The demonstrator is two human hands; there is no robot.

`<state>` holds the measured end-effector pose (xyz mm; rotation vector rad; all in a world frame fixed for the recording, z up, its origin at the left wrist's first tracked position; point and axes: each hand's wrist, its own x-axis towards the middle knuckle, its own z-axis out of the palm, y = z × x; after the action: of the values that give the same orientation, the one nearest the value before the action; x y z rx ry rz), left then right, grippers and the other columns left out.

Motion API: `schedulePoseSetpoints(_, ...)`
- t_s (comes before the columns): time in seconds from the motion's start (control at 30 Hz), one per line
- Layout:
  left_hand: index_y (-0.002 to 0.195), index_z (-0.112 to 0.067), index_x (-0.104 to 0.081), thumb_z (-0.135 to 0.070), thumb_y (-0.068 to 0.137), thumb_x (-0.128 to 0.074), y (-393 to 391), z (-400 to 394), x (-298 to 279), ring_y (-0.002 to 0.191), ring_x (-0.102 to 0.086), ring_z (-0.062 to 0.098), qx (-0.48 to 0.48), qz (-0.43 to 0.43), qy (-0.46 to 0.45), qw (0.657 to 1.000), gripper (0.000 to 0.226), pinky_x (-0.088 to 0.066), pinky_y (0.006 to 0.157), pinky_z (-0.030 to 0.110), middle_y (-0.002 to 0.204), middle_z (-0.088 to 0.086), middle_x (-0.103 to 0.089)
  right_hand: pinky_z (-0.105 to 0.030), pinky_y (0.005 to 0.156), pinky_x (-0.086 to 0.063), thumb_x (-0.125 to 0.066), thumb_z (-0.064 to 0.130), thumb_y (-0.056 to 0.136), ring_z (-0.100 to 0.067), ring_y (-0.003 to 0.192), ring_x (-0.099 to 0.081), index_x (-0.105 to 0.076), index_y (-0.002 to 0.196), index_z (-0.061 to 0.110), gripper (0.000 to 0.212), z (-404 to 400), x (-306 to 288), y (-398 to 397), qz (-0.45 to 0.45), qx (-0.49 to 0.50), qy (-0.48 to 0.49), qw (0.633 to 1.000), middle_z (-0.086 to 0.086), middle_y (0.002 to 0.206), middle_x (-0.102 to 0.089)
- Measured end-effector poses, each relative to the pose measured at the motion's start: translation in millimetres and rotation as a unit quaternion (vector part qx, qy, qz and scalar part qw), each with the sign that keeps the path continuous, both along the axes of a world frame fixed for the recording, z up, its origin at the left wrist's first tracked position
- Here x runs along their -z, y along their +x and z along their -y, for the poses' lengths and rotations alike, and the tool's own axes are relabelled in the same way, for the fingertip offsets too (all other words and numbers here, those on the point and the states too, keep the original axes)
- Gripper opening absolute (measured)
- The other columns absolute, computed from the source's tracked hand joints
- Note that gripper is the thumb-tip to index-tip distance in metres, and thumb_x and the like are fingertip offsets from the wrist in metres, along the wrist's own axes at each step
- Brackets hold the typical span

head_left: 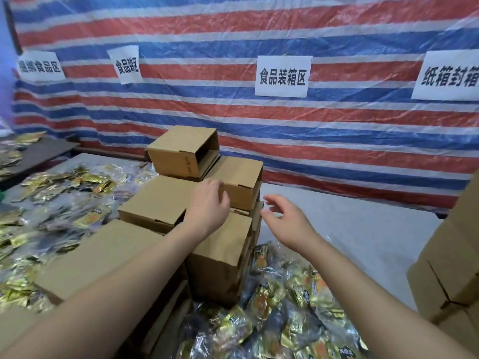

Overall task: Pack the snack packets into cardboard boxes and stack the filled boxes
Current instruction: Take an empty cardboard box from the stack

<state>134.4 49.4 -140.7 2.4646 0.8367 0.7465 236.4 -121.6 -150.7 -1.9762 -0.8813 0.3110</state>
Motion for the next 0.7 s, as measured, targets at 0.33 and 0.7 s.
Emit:
schedulePoseSetpoints(0.33,0.142,-0.012,-0.046,-0.034,0.096,-0.052,60.2,-123.5,-23.3,0.133,-0.046,0.03,-0.082,-0.1,0.184,0.974,0.051,-0.035,0.112,0.044,0.144,0.011,-0.051,-0.031,0.117,-0.023,-0.055,0.037,0.099,-0.019,0.149,-0.026,-0.024,0.157,0.022,0.067,-125.8,-52.0,56.8,0.116,-0.043,-0.048,0.991,0.001,0.163,-0.027)
schedulePoseSetpoints(0.7,0.155,-0.011,-0.022,-0.031,0.092,-0.052,95.8,-173.8,0.8,0.147,-0.025,0.033,-0.163,-0.196,0.167,0.952,0.073,-0.018,0.119,0.054,0.159,0.014,-0.03,-0.036,0.119,-0.022,-0.055,0.038,0.098,-0.02,0.151,-0.022,-0.019,0.158,0.024,0.072,-176.9,-46.6,72.5,0.163,-0.061,-0.094,0.98,0.0,0.165,-0.022)
